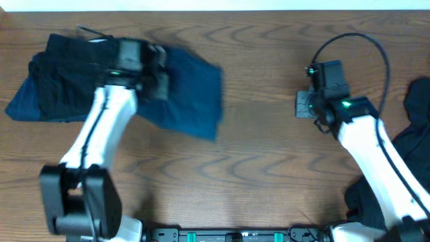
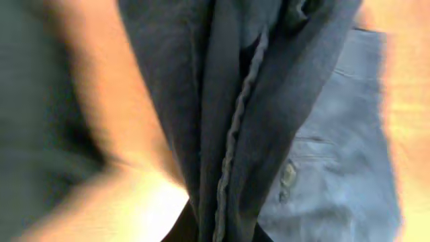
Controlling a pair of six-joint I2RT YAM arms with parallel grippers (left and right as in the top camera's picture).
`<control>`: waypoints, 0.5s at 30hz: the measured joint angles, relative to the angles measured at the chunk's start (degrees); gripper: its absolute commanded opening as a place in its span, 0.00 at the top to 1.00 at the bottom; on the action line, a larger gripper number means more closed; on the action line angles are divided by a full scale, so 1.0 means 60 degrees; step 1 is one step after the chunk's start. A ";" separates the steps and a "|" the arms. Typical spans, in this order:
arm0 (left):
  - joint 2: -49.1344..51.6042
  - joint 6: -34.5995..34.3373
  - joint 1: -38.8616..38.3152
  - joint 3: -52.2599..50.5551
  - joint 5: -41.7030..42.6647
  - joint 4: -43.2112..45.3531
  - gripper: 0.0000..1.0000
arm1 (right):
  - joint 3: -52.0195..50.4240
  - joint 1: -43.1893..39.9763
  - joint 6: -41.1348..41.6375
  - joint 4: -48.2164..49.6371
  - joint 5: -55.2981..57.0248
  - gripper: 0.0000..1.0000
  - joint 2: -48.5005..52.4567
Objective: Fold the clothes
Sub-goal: 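Carry the folded shorts with the left gripper onto the upper-left stack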
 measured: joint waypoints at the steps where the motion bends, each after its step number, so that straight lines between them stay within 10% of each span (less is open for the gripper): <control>1: -0.0135 0.0222 0.0222 0.0142 -0.0357 0.0197 0.94 | 0.0007 -0.0029 -0.0022 -0.0175 -0.0007 0.98 -0.0168; 15: -0.0186 0.1643 0.3275 0.0317 -0.1705 0.3162 0.94 | 0.0000 -0.0047 -0.0084 -0.1304 -0.0007 0.99 -0.0284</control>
